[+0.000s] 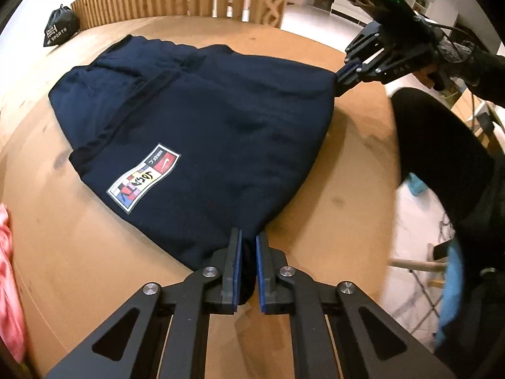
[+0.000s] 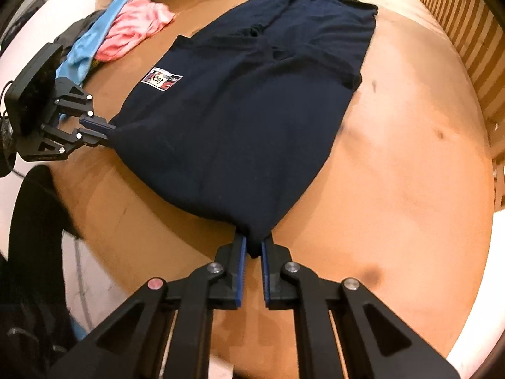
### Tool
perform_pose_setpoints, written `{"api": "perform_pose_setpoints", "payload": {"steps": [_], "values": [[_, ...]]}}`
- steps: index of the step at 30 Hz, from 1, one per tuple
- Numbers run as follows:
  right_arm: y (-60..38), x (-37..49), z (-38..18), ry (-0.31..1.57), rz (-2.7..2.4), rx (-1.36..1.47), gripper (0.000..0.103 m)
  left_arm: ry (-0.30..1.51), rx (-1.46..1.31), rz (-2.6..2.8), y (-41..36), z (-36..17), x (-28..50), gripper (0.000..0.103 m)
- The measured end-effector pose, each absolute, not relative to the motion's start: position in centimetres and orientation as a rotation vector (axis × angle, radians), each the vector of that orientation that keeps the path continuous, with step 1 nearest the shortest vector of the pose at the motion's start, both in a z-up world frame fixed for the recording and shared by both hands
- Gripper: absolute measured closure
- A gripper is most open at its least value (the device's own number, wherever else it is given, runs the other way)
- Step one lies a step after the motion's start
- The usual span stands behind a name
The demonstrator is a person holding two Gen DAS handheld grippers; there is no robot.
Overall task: Fold clothes
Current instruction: 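Grasp the bundle edge with the left gripper while the right gripper grasps beside it, then lift the navy bundle with both grippers and flip it over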
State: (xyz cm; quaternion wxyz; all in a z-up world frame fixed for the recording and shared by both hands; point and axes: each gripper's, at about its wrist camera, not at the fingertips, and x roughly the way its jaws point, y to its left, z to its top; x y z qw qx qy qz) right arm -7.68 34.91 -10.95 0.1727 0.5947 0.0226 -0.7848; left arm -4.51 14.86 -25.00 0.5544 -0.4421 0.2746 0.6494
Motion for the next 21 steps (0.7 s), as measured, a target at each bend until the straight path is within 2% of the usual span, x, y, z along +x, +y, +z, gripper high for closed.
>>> {"api": "perform_pose_setpoints", "payload": {"steps": [7, 10, 12, 13, 14, 18, 21], "values": [[33.1, -0.4, -11.5, 0.132, -2.097, 1.805, 0.094, 0.585, -1.102, 1.45, 13.0, -24.8, 3.3, 0.096], [32.4, 1.9, -9.7, 0.21, -2.173, 1.729, 0.089, 0.601, -1.109, 1.453, 13.0, -24.9, 4.5, 0.096], [32.1, 2.8, -7.9, 0.213, -2.228, 1.629, 0.08, 0.56, -1.115, 1.476, 12.8, -24.1, 3.9, 0.097], [31.7, 3.1, -7.1, 0.215, -2.24, 1.578, 0.063, 0.541, -1.115, 1.489, 12.7, -23.6, 3.6, 0.097], [31.2, 3.3, -6.6, 0.229, -2.244, 1.537, 0.052, 0.527, -1.112, 1.506, 12.6, -23.1, 3.2, 0.097], [28.7, 3.0, -7.2, 0.384, -2.169, 1.452, 0.052, 0.487, -1.099, 1.573, 12.0, -21.1, 1.7, 0.097], [27.5, 2.8, -8.4, 0.43, -2.123, 1.422, 0.052, 0.471, -1.1, 1.593, 12.2, -20.4, 1.0, 0.097]]}}
